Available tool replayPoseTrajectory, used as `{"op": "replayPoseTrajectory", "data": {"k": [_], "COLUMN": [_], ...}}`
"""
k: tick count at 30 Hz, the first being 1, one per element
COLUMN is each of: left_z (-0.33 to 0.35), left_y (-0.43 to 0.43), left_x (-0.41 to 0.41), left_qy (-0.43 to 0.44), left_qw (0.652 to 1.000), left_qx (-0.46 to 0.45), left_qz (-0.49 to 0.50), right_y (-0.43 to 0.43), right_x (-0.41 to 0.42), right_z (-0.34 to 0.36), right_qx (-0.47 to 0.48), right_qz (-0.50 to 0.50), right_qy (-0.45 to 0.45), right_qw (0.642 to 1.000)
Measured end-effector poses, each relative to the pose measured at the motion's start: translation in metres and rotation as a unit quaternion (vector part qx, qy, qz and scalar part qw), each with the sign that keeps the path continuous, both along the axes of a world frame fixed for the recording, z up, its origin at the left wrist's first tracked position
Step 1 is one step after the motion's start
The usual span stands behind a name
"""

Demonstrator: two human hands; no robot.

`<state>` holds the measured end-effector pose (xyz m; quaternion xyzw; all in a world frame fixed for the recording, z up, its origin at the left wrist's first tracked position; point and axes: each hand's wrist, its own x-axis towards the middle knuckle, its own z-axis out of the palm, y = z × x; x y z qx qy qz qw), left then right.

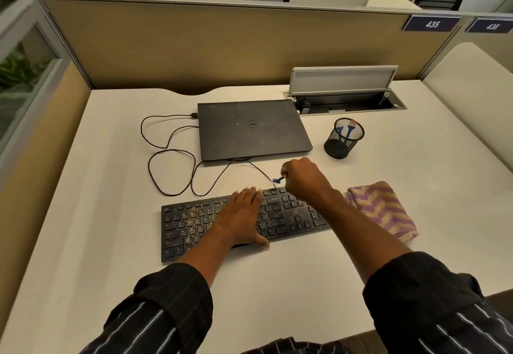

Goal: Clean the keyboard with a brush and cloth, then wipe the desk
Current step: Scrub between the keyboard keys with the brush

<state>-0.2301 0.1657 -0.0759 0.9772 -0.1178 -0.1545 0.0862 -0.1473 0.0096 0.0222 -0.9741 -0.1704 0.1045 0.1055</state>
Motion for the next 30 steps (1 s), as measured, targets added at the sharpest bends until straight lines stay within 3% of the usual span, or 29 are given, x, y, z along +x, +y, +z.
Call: {"op": "replayPoseTrajectory", "data": {"k": [7,12,25,30], "left_z": [0.002,0.003,0.004,0.002], "left_y": [0.008,0.008,0.012,0.012], "left_x": [-0.005,-0.005,-0.005,-0.004], "left_qy": [-0.001,-0.003,0.004,0.004], "left_qw": [1.0,1.0,1.0,1.0], "left_qx": [0.006,0.007,-0.004,-0.003], "left_qz": [0.001,-0.001,-0.006,-0.008], "right_y": [0.002,0.009,0.012,0.014], "right_x": [-0.007,-0.003,-0.002,-0.004], "right_z": [-0.007,-0.004,-0.007,-0.014], "right_qx": [-0.028,0.045,0.068,0.033], "right_qz": [-0.036,-0.051,-0.058,-0.064], "right_qy": [0.046,0.024,0.029,0.063], "right_qw": [0.998,0.997,0.996,0.995]}}
